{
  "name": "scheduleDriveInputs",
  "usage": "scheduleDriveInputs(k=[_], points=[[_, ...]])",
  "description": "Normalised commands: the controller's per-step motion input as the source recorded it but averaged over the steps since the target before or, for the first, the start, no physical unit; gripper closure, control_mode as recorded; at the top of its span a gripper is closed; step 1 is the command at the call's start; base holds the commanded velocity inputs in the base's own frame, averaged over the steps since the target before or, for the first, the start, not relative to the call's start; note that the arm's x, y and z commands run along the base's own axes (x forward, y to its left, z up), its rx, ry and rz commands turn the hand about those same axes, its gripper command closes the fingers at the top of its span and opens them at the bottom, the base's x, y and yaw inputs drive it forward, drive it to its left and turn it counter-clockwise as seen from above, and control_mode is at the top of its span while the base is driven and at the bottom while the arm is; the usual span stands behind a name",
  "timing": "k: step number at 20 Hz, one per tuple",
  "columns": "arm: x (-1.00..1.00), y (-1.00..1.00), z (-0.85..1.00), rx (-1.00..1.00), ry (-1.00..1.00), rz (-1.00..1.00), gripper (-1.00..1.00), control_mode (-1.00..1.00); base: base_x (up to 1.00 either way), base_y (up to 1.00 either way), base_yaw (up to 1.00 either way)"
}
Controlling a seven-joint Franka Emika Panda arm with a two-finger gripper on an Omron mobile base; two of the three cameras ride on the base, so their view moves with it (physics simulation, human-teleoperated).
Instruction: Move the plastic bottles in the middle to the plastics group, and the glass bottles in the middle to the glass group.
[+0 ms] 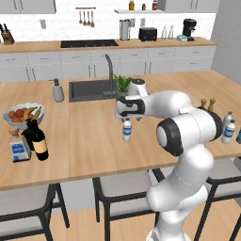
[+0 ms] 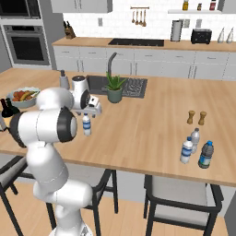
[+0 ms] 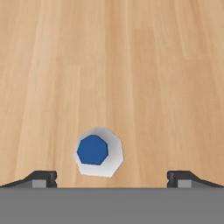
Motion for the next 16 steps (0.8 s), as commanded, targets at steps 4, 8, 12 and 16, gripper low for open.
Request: scheduleDriveInputs(k=[4, 8, 12, 16], points=[[0.02, 0.00, -0.17, 0.00, 0.00, 0.02, -1.00, -1.00, 0.00, 0.00, 0.00], [-0.09, 0.00, -0.01, 0.00, -0.02, 0.04, -1.00, -1.00, 0.00, 0.00, 0.00], [-0.02, 0.00, 0.00, 0.00, -0.01, 0.05, -1.00, -1.00, 0.00, 0.00, 0.00], [-0.01, 0.08, -0.06, 0.00, 0.00, 0.08, -1.00, -1.00, 0.00, 0.00, 0.00]])
